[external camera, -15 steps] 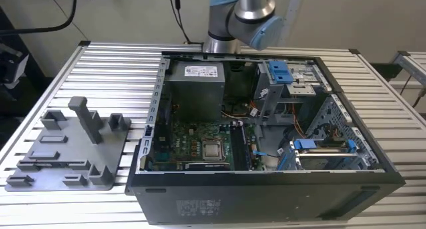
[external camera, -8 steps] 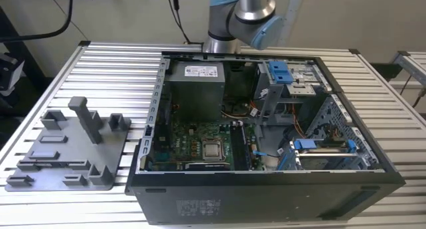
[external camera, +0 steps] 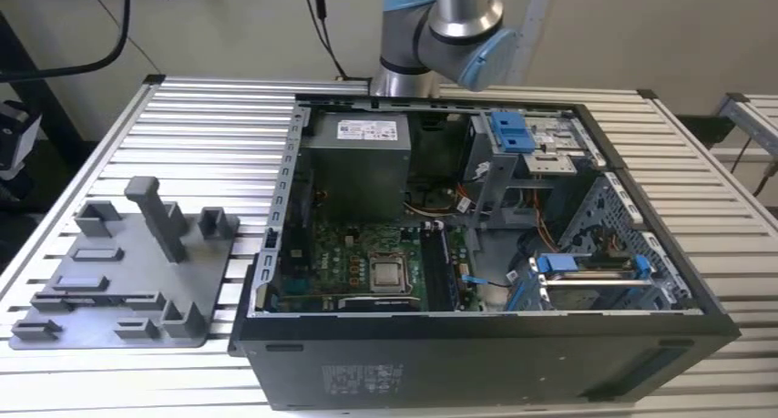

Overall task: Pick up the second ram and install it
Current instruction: 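Reach for the second ram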

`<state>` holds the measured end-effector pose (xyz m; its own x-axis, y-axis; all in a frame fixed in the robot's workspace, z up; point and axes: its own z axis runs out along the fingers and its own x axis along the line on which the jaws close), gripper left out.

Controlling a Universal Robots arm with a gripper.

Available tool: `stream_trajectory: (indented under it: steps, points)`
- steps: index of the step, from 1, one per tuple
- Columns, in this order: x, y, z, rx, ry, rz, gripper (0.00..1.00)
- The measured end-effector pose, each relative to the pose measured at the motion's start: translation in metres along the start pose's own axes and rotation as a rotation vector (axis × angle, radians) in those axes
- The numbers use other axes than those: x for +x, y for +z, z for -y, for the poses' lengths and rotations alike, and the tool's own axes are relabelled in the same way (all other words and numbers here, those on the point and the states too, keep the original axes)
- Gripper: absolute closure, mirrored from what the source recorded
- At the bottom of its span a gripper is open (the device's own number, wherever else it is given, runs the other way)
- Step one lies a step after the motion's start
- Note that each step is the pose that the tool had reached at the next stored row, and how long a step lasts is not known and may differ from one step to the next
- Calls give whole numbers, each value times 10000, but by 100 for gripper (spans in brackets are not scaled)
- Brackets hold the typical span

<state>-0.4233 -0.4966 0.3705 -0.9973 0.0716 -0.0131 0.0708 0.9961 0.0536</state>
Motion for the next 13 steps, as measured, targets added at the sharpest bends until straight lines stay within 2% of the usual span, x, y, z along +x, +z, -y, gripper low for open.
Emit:
stream_trajectory:
  steps: [13]
  points:
    - [-5,23,85,0,0,0,89]
